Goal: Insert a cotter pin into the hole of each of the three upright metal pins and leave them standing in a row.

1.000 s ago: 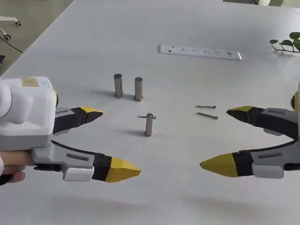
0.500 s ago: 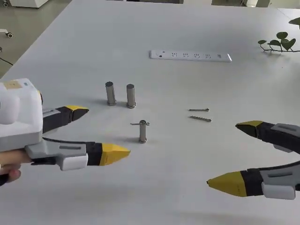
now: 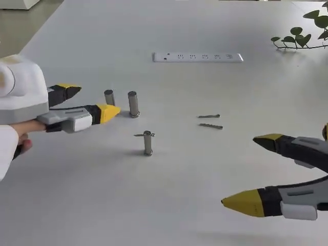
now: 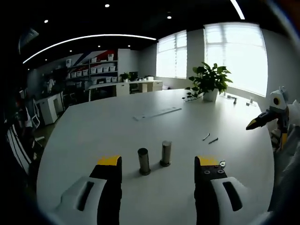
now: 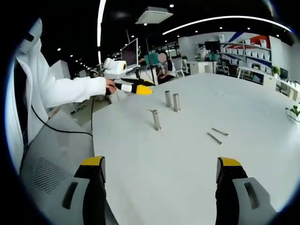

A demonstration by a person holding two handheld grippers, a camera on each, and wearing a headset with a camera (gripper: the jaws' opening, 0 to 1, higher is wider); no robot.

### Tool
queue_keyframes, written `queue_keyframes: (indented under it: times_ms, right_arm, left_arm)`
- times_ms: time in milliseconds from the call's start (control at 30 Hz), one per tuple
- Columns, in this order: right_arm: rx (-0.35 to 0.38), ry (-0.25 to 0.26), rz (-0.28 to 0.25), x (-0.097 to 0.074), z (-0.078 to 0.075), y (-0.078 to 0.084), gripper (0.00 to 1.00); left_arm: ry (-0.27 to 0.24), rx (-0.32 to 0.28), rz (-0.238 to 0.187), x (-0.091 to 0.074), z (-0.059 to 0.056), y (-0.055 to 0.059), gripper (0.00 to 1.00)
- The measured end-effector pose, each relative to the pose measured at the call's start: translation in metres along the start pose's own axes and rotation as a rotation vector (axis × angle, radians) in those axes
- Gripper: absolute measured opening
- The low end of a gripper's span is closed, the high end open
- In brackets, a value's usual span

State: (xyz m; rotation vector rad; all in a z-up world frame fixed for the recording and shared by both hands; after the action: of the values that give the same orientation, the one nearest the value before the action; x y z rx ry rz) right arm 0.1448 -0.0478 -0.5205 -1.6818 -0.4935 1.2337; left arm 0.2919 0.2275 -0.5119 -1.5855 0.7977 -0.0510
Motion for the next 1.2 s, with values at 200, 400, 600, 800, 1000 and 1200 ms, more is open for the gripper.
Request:
queue_keyframes:
  times_ms: [200, 400, 600, 800, 1000, 1200]
  right_arm:
    - [0.018, 0.014, -0.001, -0.002, 0.000, 0.002, 0.96]
    - [-0.001, 0.012, 0.060, -0.002, -0.004, 0.013, 0.96]
    - [0.016, 0.005, 0.059, 0.000, -0.005, 0.016, 0.95]
    - [0.017, 0.001, 0.060, 0.002, -0.005, 0.016, 0.95]
    - [0.018, -0.005, 0.061, 0.003, -0.004, 0.017, 0.94]
    - [0.015, -0.004, 0.058, 0.002, -0.003, 0.015, 0.94]
  left_arm:
    - [-0.022, 0.042, 0.051, 0.023, 0.013, 0.005, 0.37]
    - [-0.029, 0.023, 0.117, 0.044, 0.021, 0.014, 0.25]
    - [-0.037, 0.050, 0.131, 0.061, 0.021, 0.015, 0.21]
    - [-0.041, 0.057, 0.142, 0.067, 0.025, 0.015, 0.12]
    - [-0.051, 0.058, 0.127, 0.064, 0.025, 0.014, 0.11]
    - [-0.028, -0.008, 0.112, 0.061, 0.020, 0.009, 0.11]
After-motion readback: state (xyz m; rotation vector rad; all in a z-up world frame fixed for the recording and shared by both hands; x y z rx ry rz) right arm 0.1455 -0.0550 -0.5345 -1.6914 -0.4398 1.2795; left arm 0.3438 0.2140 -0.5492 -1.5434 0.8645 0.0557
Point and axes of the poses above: the centre of the closed fingertips' face, and the gripper's own axes: x roughly forward along the fingers, z roughly to its left, y roughly out of its underside, the point moved 3 cm from there along -x, roughly backward along the fingers, and after that the axes turned 12 degrees about -x, right-handed, at the moved point
